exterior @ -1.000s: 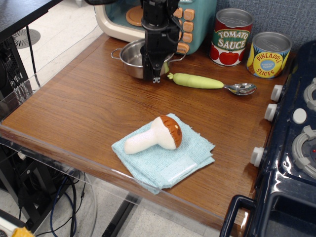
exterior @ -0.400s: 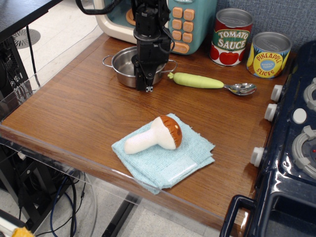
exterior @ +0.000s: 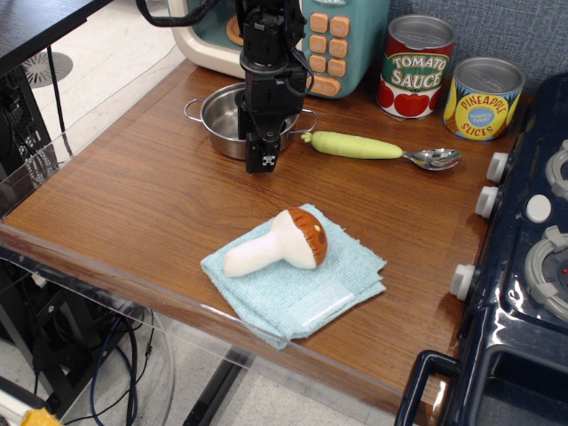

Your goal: Move the pot to the left of the spoon, in front of the microwave.

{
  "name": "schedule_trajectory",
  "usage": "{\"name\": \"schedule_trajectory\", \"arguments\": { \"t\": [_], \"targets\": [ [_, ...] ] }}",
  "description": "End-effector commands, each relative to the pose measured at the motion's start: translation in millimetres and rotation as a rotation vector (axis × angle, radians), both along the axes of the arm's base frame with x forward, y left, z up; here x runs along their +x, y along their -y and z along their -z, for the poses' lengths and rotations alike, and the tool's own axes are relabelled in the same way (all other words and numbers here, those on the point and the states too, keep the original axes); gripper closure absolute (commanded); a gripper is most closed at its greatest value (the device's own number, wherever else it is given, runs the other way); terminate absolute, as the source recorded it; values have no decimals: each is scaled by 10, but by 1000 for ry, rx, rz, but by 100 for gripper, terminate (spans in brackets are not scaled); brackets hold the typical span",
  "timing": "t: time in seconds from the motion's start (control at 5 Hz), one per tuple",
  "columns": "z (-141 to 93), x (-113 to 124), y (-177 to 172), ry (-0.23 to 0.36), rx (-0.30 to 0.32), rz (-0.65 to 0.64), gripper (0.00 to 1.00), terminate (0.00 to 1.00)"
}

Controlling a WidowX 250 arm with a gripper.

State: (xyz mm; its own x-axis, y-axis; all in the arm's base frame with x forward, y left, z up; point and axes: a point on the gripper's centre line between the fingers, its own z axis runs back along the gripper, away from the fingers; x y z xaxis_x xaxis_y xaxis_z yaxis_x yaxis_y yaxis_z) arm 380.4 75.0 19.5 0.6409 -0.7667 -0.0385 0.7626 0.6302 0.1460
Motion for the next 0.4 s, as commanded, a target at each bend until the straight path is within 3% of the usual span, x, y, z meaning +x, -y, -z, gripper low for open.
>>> {"name": "schedule_trajectory", "arguments": {
  "t": [0.0, 0.2],
  "targets": [
    [-533, -13, 15, 108, 48, 1, 0, 0],
    [-792, -79, 11, 178, 53, 8, 0, 0]
  ]
}}
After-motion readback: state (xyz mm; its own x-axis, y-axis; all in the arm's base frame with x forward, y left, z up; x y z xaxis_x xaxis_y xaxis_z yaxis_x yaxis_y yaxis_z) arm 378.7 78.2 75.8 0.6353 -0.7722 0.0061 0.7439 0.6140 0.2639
